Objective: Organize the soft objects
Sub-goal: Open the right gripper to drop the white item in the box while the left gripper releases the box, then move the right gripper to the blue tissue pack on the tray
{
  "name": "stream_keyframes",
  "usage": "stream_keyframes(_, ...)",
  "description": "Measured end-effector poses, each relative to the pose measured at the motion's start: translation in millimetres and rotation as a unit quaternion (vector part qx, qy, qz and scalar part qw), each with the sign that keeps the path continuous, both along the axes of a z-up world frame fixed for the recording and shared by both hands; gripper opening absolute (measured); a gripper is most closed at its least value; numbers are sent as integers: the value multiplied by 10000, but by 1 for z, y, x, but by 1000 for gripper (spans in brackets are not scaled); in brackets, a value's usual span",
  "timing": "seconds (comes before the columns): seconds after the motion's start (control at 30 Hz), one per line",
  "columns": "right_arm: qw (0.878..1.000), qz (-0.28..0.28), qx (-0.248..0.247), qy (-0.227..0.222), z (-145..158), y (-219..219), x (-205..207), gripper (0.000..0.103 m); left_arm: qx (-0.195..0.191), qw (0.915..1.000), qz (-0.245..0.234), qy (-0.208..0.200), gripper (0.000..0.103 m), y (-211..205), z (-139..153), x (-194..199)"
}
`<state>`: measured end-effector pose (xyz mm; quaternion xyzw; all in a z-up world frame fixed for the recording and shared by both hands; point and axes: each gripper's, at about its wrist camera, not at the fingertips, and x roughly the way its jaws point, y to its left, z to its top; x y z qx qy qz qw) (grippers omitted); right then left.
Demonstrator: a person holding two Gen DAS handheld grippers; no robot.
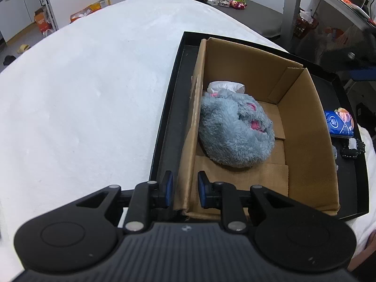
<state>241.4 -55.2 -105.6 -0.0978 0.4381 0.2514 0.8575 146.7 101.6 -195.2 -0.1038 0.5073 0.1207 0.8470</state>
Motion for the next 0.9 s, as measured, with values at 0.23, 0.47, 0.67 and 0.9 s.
stream_keyframes(0.23,9997,-256,8,32,-4,-39,8,69,288,9996,-74,0,21,-8,4,1)
stream_keyframes(0.47,9985,-516,94,147,-11,-71,15,71,410,9991,-57,16,25,-12,7,2)
stream_keyframes(0.67,9973,-671,144,261,-24,-97,21,72,705,9974,-103,105,33,-21,9,4)
stream_keyframes(0.9,9933,-976,338,518,-41,-127,34,78,993,9950,-134,39,60,-30,15,4)
